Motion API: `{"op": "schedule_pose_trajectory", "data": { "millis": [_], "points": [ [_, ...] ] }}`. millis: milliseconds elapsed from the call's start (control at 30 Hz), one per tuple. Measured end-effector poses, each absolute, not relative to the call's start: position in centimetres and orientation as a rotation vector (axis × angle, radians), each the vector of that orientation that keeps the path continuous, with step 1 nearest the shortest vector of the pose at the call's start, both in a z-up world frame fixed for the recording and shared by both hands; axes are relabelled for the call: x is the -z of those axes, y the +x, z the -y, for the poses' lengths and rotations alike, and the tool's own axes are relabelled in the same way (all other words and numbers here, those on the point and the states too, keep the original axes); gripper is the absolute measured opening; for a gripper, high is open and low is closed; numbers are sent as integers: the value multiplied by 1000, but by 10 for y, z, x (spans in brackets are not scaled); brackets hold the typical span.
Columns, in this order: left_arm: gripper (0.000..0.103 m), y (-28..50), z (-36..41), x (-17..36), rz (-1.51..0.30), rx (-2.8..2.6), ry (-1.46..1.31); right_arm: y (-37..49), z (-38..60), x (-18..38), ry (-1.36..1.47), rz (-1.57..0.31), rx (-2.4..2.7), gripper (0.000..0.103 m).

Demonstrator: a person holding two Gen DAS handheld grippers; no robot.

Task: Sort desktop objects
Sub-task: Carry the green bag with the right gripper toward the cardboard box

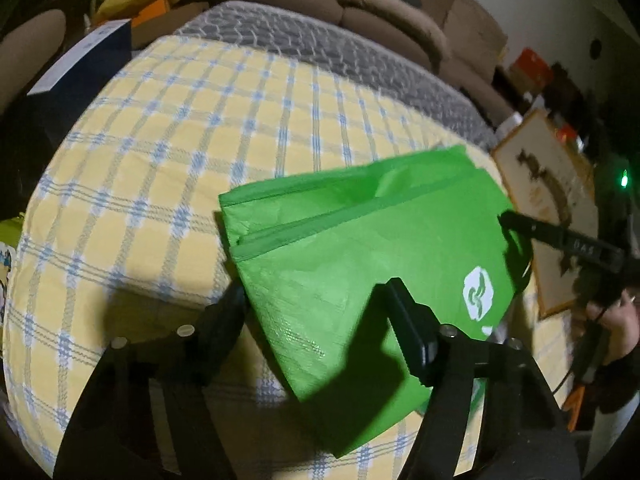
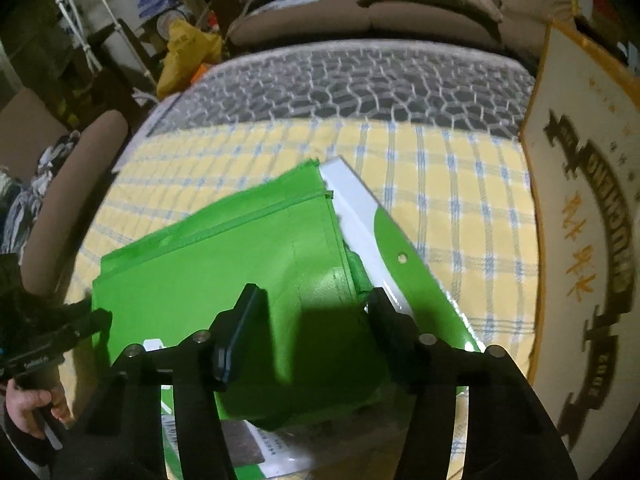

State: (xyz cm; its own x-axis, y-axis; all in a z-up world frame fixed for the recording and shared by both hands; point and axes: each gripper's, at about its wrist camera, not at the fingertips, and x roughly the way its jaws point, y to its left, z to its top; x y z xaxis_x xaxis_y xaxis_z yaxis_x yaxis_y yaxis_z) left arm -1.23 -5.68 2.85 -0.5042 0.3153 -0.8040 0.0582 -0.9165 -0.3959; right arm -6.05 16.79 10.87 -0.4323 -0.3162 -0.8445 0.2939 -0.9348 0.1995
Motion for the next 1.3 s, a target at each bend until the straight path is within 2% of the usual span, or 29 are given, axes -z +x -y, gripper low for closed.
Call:
{"op": "schedule_pose_trajectory", "data": {
  "millis": [167, 333, 433, 667, 967, 1233, 1300],
  "points": [
    [65, -5, 60, -54, 586, -2577, -1330, -48, -168, -145, 1285, 12, 2456, 56],
    [65, 5, 42, -92, 491, -2633, -1185, -35, -185, -185, 1152, 31, 2536, 56],
    [65, 0, 29, -106, 528, -2591, -1162, -27, -207, -207, 1094, 83, 2581, 56],
    [65, -24, -30, -143, 449, -2530, -1086, -9, -283, -247, 991, 225, 2727, 56],
    [65, -61, -140, -183, 295, -2406, -1028, 15, -398, -264, 929, 497, 2899, 56],
    [65, -66, -223, -194, 221, -2307, -1033, 20, -470, -258, 944, 586, 3022, 56],
    [64, -65, -241, -191, 196, -2288, -1046, 17, -479, -247, 978, 613, 3005, 52]
  ]
}}
